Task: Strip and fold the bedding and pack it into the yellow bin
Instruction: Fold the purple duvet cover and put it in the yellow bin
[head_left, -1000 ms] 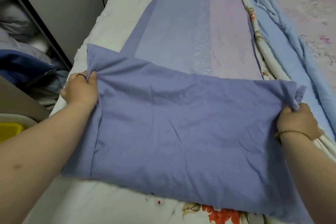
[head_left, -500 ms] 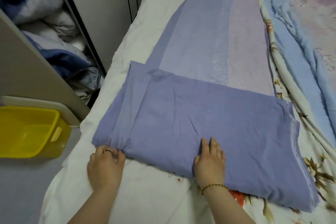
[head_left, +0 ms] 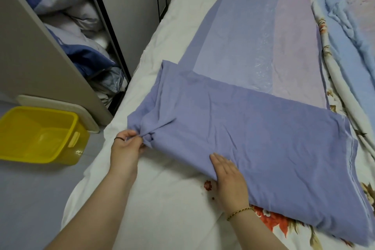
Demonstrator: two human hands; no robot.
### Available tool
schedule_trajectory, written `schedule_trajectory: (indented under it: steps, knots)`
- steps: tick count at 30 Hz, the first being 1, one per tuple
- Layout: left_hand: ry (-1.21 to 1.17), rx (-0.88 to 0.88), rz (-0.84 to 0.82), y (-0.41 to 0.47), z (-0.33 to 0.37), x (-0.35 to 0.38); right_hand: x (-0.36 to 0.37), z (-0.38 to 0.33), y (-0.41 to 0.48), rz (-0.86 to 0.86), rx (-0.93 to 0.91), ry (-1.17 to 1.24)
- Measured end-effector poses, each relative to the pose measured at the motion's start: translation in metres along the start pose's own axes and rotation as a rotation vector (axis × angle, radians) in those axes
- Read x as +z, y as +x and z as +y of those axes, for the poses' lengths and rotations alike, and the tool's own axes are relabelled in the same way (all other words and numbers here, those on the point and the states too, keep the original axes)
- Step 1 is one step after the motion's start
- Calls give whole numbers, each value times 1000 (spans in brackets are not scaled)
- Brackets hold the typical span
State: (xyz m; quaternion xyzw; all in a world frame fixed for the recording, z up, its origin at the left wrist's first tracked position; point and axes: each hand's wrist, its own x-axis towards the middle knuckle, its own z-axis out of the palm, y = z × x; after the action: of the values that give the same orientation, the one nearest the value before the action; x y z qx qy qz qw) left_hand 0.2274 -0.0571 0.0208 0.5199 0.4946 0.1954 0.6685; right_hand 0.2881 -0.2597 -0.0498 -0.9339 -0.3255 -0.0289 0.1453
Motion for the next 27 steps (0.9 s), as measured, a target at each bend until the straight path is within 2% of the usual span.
schedule_trajectory:
  steps: [2, 4, 8, 10, 13, 16, 18, 21, 25, 27]
  knots:
    - [-96, -21, -79, 7, 2, 0, 0, 1, 0, 27, -3, 39]
    - [-49, 11, -166, 10, 4, -5, -2, 4, 1, 69, -9, 54]
    - [334, 263, -266, 30, 24, -36, -13, 6, 8, 238, -4, 110]
    - [514, 324, -288, 41, 30, -54, -17, 4, 9, 266, -55, 85]
    - [727, 297, -297, 42, 20, -64, -7, 1, 3, 175, -136, -30]
    - [818, 232, -309, 42, 3, -57, 13, 2, -14, 60, -156, -148]
    - [973, 236, -263, 38, 2, -41, 18, 0, -17, 44, -143, -156]
    - [1267, 431, -85, 32, 3, -6, 18, -7, -10, 29, -140, -157]
    - [1295, 364, -18, 39, 12, 10, 18, -9, -6, 50, -133, -127]
    - [1371, 423, 4, 43, 24, 5, 17, -8, -6, 80, -148, -105]
